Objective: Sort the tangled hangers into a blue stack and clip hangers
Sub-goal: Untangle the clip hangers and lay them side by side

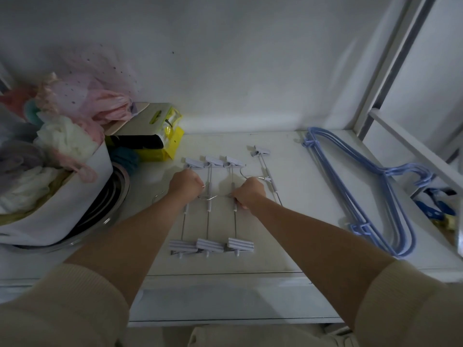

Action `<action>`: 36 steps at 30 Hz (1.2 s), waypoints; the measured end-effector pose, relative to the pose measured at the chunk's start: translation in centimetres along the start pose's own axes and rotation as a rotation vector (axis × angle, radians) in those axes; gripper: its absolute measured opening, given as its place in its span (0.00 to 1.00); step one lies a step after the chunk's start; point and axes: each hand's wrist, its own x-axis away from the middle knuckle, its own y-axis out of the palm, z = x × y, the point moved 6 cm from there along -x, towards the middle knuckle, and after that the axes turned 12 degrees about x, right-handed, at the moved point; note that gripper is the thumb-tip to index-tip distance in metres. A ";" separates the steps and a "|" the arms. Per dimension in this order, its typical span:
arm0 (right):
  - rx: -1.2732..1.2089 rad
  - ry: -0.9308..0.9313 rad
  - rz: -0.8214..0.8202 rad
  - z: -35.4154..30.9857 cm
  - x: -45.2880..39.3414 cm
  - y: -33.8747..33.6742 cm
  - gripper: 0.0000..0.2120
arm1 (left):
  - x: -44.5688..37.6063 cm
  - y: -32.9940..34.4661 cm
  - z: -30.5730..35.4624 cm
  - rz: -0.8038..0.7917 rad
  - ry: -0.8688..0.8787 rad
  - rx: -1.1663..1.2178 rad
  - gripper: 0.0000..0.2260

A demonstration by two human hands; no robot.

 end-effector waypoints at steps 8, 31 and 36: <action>-0.013 -0.040 0.165 -0.3 2.0 -4.8 0.12 | 0.5 0.0 3.2 0.052 0.092 0.100 0.08; -0.129 0.078 -0.061 3.9 -1.3 -8.0 0.11 | 0.9 4.6 7.6 -0.155 -0.073 0.536 0.11; -0.126 0.039 -0.063 3.3 -0.4 -6.9 0.07 | 1.4 4.1 6.0 -0.161 -0.130 0.547 0.13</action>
